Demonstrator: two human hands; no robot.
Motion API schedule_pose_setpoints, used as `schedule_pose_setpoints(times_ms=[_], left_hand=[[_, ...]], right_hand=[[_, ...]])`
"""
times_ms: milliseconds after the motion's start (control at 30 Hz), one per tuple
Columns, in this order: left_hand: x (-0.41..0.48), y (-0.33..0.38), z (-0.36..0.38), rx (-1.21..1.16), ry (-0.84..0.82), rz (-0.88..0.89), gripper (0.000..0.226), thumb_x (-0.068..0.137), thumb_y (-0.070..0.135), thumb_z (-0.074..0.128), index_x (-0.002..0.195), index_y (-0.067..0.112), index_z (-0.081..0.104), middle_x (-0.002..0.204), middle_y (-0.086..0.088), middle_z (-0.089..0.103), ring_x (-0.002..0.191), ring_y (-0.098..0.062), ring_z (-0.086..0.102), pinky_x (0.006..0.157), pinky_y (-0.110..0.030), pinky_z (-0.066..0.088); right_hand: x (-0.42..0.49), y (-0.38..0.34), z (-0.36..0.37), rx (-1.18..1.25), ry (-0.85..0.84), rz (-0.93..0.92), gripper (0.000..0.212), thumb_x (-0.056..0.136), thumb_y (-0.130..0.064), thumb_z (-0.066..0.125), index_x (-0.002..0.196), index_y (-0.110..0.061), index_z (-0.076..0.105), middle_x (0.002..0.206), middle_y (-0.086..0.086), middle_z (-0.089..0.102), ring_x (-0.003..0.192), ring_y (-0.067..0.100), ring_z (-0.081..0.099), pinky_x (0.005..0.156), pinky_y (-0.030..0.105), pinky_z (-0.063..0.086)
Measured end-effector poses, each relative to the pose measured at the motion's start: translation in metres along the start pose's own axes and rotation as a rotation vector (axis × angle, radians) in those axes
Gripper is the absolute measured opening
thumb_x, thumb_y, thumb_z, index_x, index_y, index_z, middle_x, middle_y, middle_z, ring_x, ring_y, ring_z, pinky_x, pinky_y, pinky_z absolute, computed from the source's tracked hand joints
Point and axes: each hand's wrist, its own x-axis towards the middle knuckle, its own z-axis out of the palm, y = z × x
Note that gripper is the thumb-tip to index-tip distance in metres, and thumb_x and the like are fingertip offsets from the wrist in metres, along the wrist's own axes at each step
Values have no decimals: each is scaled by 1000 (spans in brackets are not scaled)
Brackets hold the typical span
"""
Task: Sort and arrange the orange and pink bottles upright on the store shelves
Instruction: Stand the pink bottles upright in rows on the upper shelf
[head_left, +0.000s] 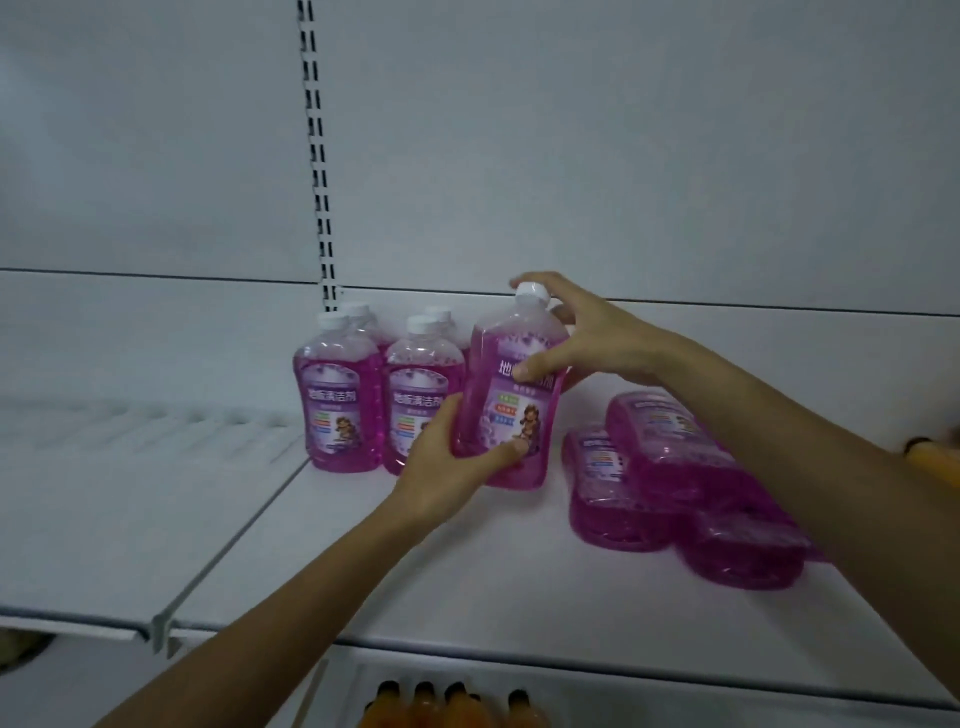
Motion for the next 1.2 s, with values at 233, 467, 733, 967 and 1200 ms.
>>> schedule_pose_setpoints(times_ms=[233, 467, 733, 967, 1200], left_hand=[[-12, -35, -14, 440, -44, 17, 57, 74, 43, 73, 121, 21, 48, 107, 12, 60, 97, -6, 60, 86, -23, 49], [-9, -46, -12, 1089, -210, 80, 59, 86, 55, 51, 127, 12, 45, 125, -6, 49, 116, -23, 43, 99, -35, 38], [-10, -48, -9, 1168, -233, 118, 56, 91, 52, 41, 128, 11, 47, 127, -7, 47, 118, -24, 39, 102, -36, 35], [-11, -47, -8, 1167, -232, 124, 55, 91, 51, 41, 128, 10, 47, 127, -7, 47, 118, -24, 38, 101, -36, 34], [-14, -44, -8, 1123, -215, 162, 48, 93, 43, 43, 129, 11, 44, 126, -8, 50, 116, -24, 43, 98, -35, 37]], right_hand=[[11, 12, 31, -175, -89, 54, 85, 63, -13, 86, 129, -40, 39, 107, 4, 51, 89, 21, 64, 67, 36, 60], [16, 25, 34, -476, 134, 20, 91, 64, -17, 86, 135, -29, 31, 110, 8, 50, 94, 22, 53, 73, 27, 44], [45, 37, 48, -509, 266, 60, 93, 69, -10, 82, 142, -28, 26, 130, 15, 27, 112, 30, 44, 81, 29, 44], [64, 48, 53, -584, 337, 86, 96, 71, -14, 82, 145, -30, 24, 132, 15, 27, 127, 31, 30, 92, 39, 44], [62, 49, 52, -769, 336, 76, 104, 74, -29, 79, 150, -28, 8, 134, 13, 33, 122, 30, 39, 83, 38, 42]])
